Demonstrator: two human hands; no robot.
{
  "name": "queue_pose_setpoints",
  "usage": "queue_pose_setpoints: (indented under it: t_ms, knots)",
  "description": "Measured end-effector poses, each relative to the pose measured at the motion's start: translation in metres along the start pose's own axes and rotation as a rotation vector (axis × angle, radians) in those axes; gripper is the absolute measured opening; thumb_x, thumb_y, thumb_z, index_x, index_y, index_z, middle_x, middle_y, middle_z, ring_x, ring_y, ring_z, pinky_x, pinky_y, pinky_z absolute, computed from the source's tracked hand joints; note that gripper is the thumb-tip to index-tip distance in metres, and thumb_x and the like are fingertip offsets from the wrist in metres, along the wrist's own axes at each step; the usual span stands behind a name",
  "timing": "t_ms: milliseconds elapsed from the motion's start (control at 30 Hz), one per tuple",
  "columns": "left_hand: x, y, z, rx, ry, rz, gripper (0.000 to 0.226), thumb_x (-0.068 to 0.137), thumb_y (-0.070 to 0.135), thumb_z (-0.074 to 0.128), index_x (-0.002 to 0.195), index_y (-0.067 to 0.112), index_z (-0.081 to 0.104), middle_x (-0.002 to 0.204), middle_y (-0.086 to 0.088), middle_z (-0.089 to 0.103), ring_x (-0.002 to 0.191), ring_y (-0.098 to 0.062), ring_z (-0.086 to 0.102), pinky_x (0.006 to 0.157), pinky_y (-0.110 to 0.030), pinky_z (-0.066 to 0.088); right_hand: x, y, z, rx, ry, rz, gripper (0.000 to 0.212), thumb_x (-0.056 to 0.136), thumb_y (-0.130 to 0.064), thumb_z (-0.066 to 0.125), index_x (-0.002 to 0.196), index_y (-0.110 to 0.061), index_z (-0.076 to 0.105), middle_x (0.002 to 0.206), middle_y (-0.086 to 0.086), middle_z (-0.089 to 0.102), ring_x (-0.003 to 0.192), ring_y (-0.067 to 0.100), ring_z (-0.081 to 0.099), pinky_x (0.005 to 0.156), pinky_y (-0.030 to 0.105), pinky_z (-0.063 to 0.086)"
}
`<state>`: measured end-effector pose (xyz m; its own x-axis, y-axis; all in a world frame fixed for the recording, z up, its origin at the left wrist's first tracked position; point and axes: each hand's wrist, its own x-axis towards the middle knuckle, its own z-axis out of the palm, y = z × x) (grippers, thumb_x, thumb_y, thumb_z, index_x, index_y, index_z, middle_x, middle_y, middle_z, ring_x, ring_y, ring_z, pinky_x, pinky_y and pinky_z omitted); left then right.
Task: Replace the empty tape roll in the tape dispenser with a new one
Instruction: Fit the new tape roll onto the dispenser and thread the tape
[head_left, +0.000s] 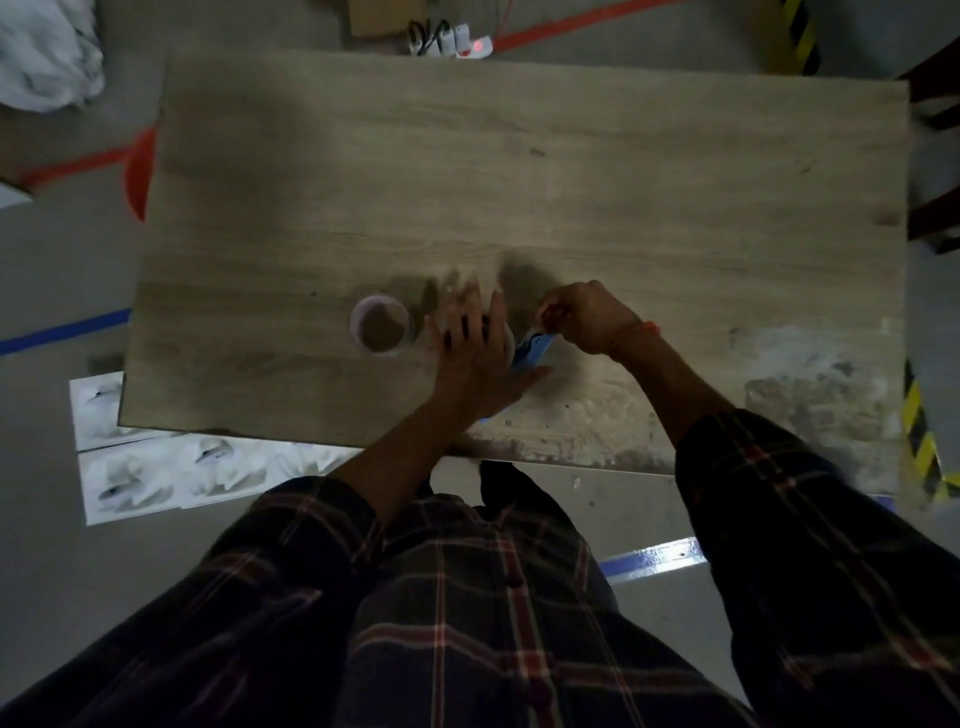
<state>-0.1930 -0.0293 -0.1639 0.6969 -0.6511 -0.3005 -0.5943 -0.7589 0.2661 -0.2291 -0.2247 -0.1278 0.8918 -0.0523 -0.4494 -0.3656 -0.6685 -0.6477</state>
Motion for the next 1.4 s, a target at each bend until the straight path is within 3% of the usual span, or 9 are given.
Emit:
queue_pose_setpoints:
  t_ms: [400,533,767,867,967,1133,1233,1300,1400]
  knots:
    - [0.000,0.010,0.006,0.043,0.069,-0.017,0.108,0.080,0.074,0.045,0.154,-0.001,0.021,0.161,-0.026,0.017,0.148,-0.046,0.012,0.116,-0.060,0.011,-0.008,0.000,0.000,-0.068,0.012,-0.054,0.022,0.087,-0.003,0.062,0.100,-0.016,0.075,0.103,0.006,0.077,0.095,0.025,0.071,0.084,0.046,0.058]
    - [-0.028,0.023,0.003,0.045,0.172,0.041,0.089,0.075,0.055,0.061,0.140,-0.003,0.043,0.147,-0.026,0.042,0.135,-0.045,0.038,0.111,-0.054,0.028,-0.015,0.001,0.003,-0.055,0.029,-0.072,0.018,0.089,-0.006,0.064,0.100,-0.015,0.073,0.102,0.007,0.076,0.094,0.026,0.071,0.083,0.046,0.058]
    - [-0.043,0.004,0.011,0.107,0.041,0.062,0.063,0.063,0.024,0.077,0.116,0.007,0.048,0.104,-0.018,0.062,0.095,-0.037,0.058,0.091,-0.048,0.037,-0.025,0.003,0.007,0.015,0.032,-0.102,0.012,0.085,-0.005,0.070,0.096,-0.009,0.073,0.104,0.013,0.068,0.092,0.025,0.066,0.080,0.026,0.053]
    - [-0.037,-0.012,-0.012,-0.086,0.030,0.161,0.067,0.068,0.021,0.075,0.127,0.005,0.050,0.114,-0.016,0.061,0.106,-0.039,0.057,0.095,-0.049,0.038,-0.031,-0.011,0.002,0.216,0.062,0.018,0.012,0.084,-0.004,0.072,0.095,-0.003,0.070,0.098,0.016,0.072,0.087,0.024,0.069,0.079,0.026,0.055]
    - [-0.028,-0.043,-0.043,-0.445,-0.203,0.257,0.074,0.073,0.028,0.082,0.136,0.011,0.046,0.132,-0.011,0.055,0.119,-0.029,0.054,0.102,-0.044,0.043,-0.039,-0.031,-0.008,0.268,0.012,0.095,0.010,0.085,-0.010,0.073,0.093,-0.005,0.072,0.091,0.010,0.074,0.070,0.007,0.067,0.067,0.016,0.052]
    - [-0.028,-0.076,-0.069,-0.549,-0.424,0.332,0.069,0.082,0.017,0.080,0.140,0.011,0.045,0.136,0.006,0.044,0.124,-0.008,0.043,0.100,-0.006,0.033,-0.056,-0.070,-0.002,0.606,-0.064,0.336,0.009,0.091,-0.004,0.064,0.095,0.001,0.069,0.083,0.017,0.071,0.054,0.007,0.069,0.052,0.017,0.056]
    - [-0.027,-0.082,-0.068,-0.490,-0.422,0.358,0.059,0.088,0.008,0.071,0.141,0.012,0.045,0.140,0.004,0.044,0.127,-0.006,0.041,0.105,-0.016,0.038,-0.057,-0.093,0.015,0.725,-0.061,0.448,0.011,0.093,-0.003,0.060,0.096,0.004,0.067,0.069,0.008,0.071,0.052,0.009,0.069,0.055,0.021,0.060]
    - [-0.025,-0.076,-0.063,-0.397,-0.377,0.457,0.050,0.089,0.006,0.069,0.135,0.007,0.049,0.133,0.006,0.045,0.119,-0.005,0.044,0.101,-0.007,0.034,-0.053,-0.105,0.026,0.774,-0.040,0.475,0.010,0.093,-0.001,0.058,0.086,0.000,0.066,0.070,0.010,0.071,0.052,0.012,0.070,0.059,0.025,0.062]
    - [-0.024,-0.060,-0.066,-0.416,-0.330,0.381,0.025,0.091,0.030,0.061,0.109,0.015,0.057,0.111,-0.001,0.057,0.092,-0.015,0.056,0.094,-0.029,0.045,-0.043,-0.114,0.030,0.789,0.049,0.494,0.010,0.092,0.000,0.057,0.086,0.000,0.064,0.082,0.020,0.070,0.055,0.017,0.070,0.060,0.029,0.062]
